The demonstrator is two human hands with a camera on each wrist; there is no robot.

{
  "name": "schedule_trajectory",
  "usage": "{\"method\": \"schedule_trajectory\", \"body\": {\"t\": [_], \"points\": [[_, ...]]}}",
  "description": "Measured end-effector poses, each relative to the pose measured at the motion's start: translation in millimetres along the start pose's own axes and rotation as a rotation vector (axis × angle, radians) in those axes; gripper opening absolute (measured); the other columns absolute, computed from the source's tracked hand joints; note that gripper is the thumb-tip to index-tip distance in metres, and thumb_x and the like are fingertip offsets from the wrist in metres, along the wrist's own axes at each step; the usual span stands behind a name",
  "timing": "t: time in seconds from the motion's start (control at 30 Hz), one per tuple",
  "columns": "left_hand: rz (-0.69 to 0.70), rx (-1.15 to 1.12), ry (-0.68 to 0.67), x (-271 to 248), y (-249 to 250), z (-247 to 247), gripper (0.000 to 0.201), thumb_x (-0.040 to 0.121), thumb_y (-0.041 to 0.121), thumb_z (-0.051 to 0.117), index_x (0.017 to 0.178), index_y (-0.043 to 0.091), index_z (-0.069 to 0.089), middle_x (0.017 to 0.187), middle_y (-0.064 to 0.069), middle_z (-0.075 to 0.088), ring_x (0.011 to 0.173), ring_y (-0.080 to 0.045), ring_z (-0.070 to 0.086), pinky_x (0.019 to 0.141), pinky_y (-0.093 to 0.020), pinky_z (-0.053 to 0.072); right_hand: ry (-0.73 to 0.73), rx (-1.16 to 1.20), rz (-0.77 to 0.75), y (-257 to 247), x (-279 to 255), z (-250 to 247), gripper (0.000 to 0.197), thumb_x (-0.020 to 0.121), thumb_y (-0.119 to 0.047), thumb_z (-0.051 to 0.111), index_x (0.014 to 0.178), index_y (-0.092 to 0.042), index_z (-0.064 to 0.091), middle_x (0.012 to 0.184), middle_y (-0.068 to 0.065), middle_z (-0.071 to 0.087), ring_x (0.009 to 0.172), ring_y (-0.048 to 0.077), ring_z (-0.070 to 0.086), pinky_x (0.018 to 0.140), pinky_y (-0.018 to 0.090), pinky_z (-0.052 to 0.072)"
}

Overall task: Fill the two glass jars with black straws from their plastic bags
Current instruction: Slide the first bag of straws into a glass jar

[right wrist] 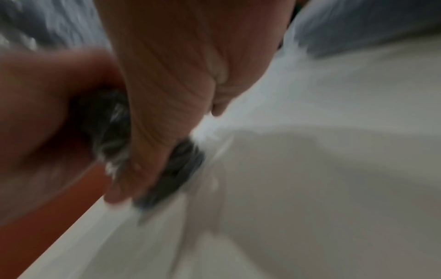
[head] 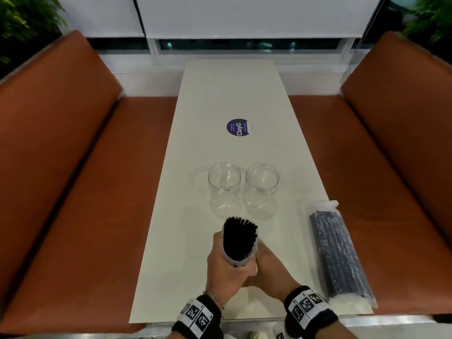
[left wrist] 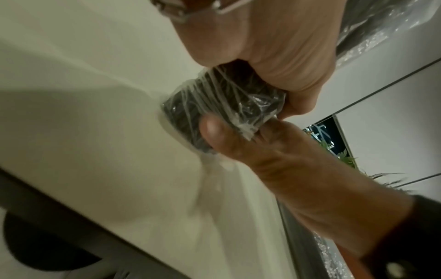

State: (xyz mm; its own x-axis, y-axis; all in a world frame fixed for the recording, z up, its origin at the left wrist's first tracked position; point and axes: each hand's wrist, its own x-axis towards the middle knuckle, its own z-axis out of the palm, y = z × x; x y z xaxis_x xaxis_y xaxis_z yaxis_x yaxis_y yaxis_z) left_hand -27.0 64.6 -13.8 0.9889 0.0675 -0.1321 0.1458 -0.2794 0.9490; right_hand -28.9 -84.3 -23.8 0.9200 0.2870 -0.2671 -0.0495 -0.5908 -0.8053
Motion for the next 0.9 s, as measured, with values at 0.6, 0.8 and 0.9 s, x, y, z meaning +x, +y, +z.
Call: {"method": "schedule_trajectory", "body": {"t": [0.6,0.8,0.9], "points": [[-0.039,0.289,-0.177,9.0,-20.7,-8.2,0.051,0.056,0.032,0.086,0.097,0.038,0.056,0.082,0.009,0.074,0.073,-0.011,0.071,0.061,-0.027,0.062,0.119,-0.902,-0.265,-116.8,-23.0,-83.7,0.134,0.072,-0.025,0.092,0.169,-0.026,0.0,0.177,0.01,0.012,0.163,0.028,0.015,0.128,0.033,-0.002],[0.094,0.85,-0.439,43.9,59.5,-95.8,0.063,0.061,0.05,0.081,0.116,0.039,0.053,0.091,0.017,0.068,0.078,-0.008,0.066,0.063,-0.019,0.051,0.075,-1.216,-0.386,-133.5,6.4,-79.3,0.106,0.069,-0.014,0.089,0.161,-0.012,0.036,0.159,0.021,0.046,0.151,0.043,0.038,0.129,0.06,0.018],[0.095,1.016,-0.409,69.6,105.9,-140.8,0.067,0.051,0.051,0.081,0.113,0.039,0.058,0.088,0.013,0.073,0.075,-0.011,0.07,0.066,-0.029,0.06,0.134,-1.159,-0.442,-140.3,40.1,-86.1,0.098,0.073,-0.013,0.087,0.158,-0.015,0.039,0.144,0.012,0.058,0.135,0.037,0.054,0.125,0.053,0.032]]}}
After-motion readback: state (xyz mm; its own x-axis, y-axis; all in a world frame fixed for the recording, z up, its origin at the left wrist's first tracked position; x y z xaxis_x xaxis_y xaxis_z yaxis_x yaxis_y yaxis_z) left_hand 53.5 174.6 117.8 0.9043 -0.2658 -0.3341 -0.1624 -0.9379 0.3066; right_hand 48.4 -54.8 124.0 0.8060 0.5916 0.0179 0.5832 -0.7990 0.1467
